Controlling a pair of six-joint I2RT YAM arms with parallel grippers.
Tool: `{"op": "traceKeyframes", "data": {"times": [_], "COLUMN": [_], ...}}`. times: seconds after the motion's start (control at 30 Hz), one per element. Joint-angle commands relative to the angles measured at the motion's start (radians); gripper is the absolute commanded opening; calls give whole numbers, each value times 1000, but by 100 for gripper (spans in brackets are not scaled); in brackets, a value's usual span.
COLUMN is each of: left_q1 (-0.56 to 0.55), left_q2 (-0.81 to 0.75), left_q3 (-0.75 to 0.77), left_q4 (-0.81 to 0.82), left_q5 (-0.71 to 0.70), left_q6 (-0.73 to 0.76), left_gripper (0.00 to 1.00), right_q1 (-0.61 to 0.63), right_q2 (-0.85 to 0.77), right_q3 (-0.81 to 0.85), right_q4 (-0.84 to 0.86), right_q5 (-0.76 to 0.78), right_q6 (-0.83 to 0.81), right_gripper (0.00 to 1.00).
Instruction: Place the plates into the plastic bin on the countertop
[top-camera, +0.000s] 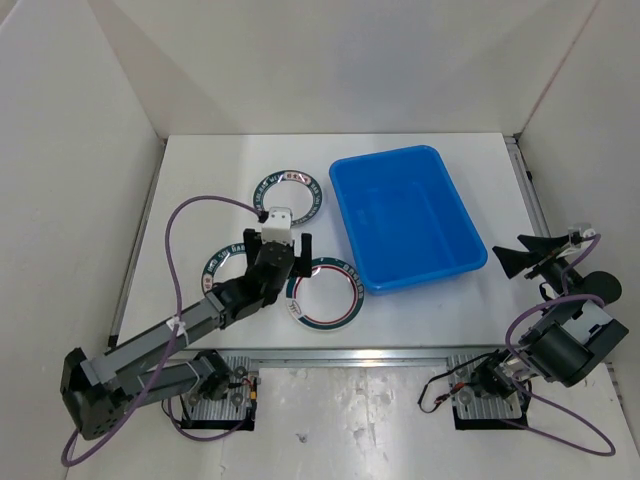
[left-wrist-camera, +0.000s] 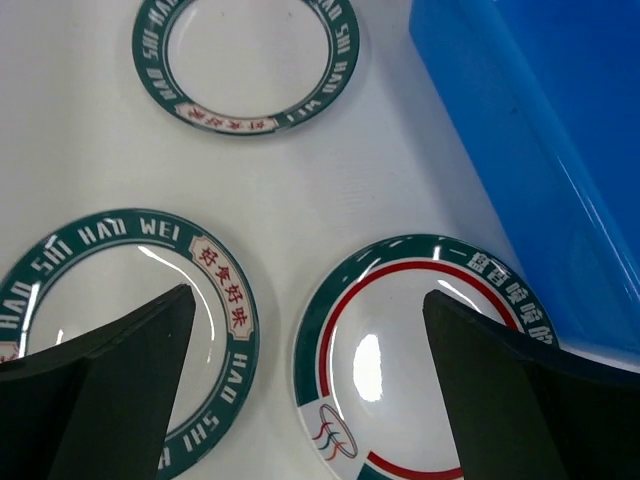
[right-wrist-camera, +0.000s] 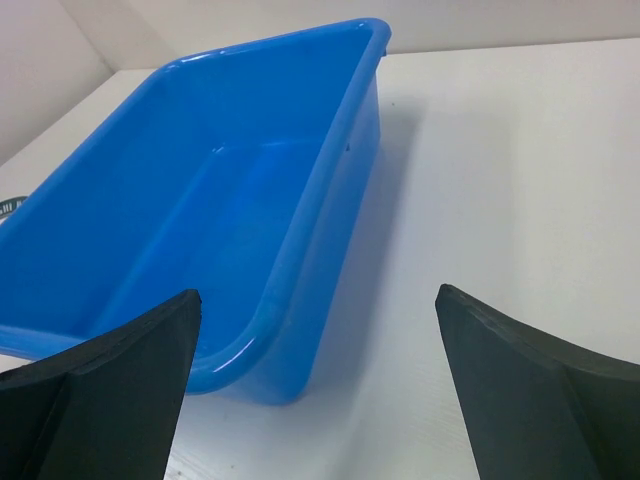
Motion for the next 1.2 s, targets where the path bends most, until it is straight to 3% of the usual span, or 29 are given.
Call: {"op": "traceKeyframes", "data": {"times": [0.0, 0.2, 0.47, 0.67, 0.73, 0.9, 1.07, 1.17], "left_q1": [-5, 78, 205, 337, 385, 474, 522, 528], "left_q2": [-41, -34, 88, 138, 152, 157, 167, 178], "left_q3": [-34, -100, -93, -79, -80, -111, -140, -154], "left_q4": [62, 212, 320, 381, 398, 456, 545, 594], "left_q5": [-25, -22, 24, 166, 211, 274, 309, 331], "left_q6": [36, 198, 209, 176, 148, 100, 67, 47], "left_gripper": [100, 100, 93, 55, 50, 54, 73, 76], "right_q1": [-1, -1, 1, 1, 1, -1, -1, -1], "right_q2": [-20, -21, -21, -21, -21, -21, -21, -21], "right_q3": [-1, -1, -1, -1, -1, -1, -1, -1], "right_q4": [280, 280, 280, 280, 280, 280, 280, 280], "right_q5": [-15, -15, -15, -15, -15, -15, -15, -15], "right_q6": [-21, -22, -22, -22, -22, -22, -22, -22], "right_gripper": [100, 100, 100, 100, 100, 100, 100, 100]}}
